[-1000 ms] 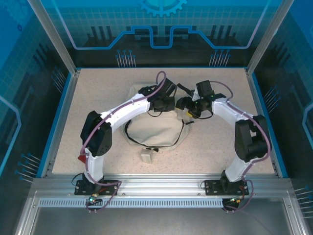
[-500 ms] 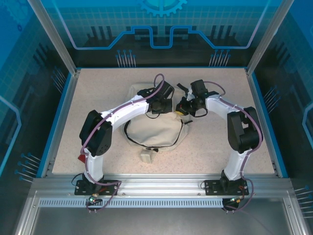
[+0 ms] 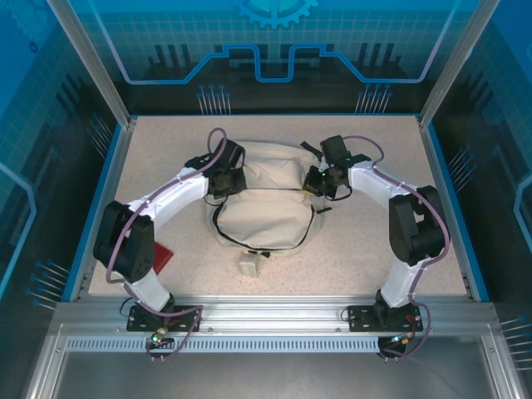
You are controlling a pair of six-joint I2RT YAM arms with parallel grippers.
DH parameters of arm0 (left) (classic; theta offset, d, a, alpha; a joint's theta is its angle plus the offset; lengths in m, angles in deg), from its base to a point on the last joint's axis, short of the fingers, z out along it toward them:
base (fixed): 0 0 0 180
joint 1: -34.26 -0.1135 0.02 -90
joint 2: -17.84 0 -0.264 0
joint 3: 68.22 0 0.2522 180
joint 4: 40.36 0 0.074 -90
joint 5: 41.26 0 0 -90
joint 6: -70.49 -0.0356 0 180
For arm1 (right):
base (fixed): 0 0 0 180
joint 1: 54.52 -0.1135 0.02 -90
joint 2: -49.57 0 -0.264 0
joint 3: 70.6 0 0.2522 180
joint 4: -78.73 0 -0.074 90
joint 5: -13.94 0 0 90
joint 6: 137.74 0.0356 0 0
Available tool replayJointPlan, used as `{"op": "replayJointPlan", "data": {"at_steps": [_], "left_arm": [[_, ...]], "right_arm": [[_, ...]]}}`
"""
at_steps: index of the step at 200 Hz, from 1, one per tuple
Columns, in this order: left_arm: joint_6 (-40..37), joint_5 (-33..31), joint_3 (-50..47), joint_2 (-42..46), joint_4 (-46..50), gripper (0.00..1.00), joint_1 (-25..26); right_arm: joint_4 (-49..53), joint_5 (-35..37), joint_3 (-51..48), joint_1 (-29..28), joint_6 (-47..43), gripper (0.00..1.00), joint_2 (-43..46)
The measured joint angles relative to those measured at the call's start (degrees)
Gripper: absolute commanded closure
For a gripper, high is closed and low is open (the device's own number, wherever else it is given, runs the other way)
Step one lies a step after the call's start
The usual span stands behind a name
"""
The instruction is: Pack books, pencil case, and school supplies into a backpack
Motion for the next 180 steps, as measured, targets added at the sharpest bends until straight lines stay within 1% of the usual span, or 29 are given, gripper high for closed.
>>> {"op": "replayJointPlan", "data": {"at_steps": [30, 33, 36, 40, 52, 58, 69, 76, 83, 93, 104, 133, 180], "left_arm": [[0.0, 0.0, -2.3, 1.5, 0.1, 1.00, -3.4], [0.0, 0.1, -2.4, 1.6, 0.1, 1.00, -3.7], [0.0, 0.2, -2.4, 1.6, 0.1, 0.94, -3.8], [0.0, 0.4, -2.4, 1.6, 0.1, 0.84, -4.0], [-0.5, 0.5, -2.4, 1.7, 0.2, 0.58, -4.2], [-0.5, 0.6, -2.4, 1.9, 0.6, 0.46, -4.5], [-0.8, 0.6, -2.4, 2.6, 1.4, 0.29, -5.3], [-0.9, 0.6, -2.4, 3.3, 1.7, 0.23, -5.9], [-0.8, 0.7, -2.4, 4.1, 2.1, 0.18, -6.6], [-1.2, 0.7, -2.4, 5.5, 3.0, 0.13, -7.7], [-1.1, 0.9, -2.7, 7.4, 3.6, 0.10, -8.9], [-0.3, 0.8, -7.5, 14.3, 5.4, 0.02, -13.7], [4.9, -1.4, -21.8, 23.4, 13.1, 0.01, -23.5]], "right_arm": [[1.3, 2.6, 0.4, -0.2, -0.3, 1.00, 0.1], [1.4, 2.7, 0.4, -0.2, -0.4, 0.98, 0.2], [1.5, 2.9, 0.5, -0.2, -0.5, 0.96, 0.2], [1.7, 3.0, 0.6, -0.3, -0.8, 0.92, 0.3], [2.4, 4.0, 1.2, -0.9, -1.3, 0.74, 0.6], [2.8, 5.1, 1.4, -1.2, -1.9, 0.63, 0.9], [4.2, 6.8, 1.7, -1.8, -3.2, 0.43, 1.9], [5.1, 8.0, 2.1, -2.4, -3.7, 0.33, 2.7], [6.1, 9.3, 2.5, -3.1, -4.4, 0.27, 3.8], [7.4, 11.1, 3.2, -4.4, -4.6, 0.21, 5.6], [8.5, 12.6, 3.8, -5.9, -5.6, 0.17, 7.9], [10.1, 14.6, 4.1, -9.3, -6.7, 0.14, 12.6], [11.7, 14.9, 4.0, -15.1, -6.9, 0.13, 13.4]]}}
